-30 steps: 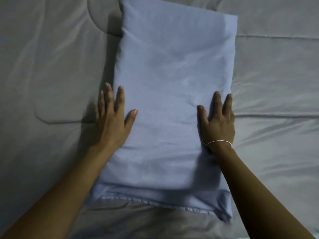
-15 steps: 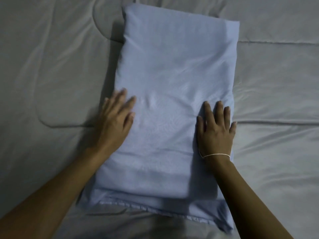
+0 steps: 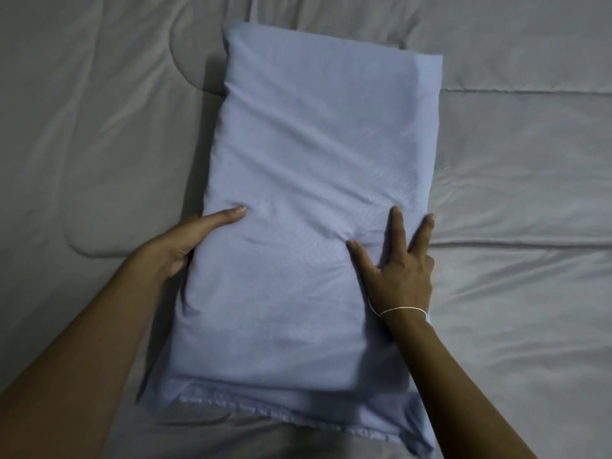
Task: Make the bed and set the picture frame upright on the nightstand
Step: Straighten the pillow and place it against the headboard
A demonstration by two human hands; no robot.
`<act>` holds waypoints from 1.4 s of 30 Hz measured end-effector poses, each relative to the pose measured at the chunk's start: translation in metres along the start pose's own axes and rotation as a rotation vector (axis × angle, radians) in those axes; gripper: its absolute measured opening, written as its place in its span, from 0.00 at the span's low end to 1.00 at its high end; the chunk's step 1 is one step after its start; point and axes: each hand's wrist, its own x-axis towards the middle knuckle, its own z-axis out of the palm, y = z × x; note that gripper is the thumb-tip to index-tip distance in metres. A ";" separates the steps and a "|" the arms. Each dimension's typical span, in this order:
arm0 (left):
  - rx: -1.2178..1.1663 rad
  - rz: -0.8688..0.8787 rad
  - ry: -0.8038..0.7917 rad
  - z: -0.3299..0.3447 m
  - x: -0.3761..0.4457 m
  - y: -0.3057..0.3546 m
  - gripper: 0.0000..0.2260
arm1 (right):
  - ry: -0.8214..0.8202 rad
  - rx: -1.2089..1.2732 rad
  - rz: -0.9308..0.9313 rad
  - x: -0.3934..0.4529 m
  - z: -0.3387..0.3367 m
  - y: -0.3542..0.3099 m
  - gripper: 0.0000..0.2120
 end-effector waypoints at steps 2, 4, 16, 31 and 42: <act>0.001 -0.025 -0.044 0.001 -0.003 0.007 0.41 | -0.004 0.084 0.041 0.001 -0.005 0.001 0.44; 0.011 -0.023 -0.045 0.003 -0.008 0.014 0.37 | 0.001 0.182 0.041 0.005 -0.011 0.003 0.44; 0.058 0.188 0.361 0.010 -0.052 0.027 0.49 | -0.086 0.369 -0.026 -0.001 -0.040 -0.019 0.40; 0.259 0.284 0.873 -0.254 -0.202 -0.005 0.45 | -0.394 0.623 -0.214 -0.131 0.095 -0.256 0.43; 0.365 0.180 1.048 -0.475 -0.253 -0.070 0.49 | -0.673 0.708 -0.220 -0.240 0.255 -0.454 0.44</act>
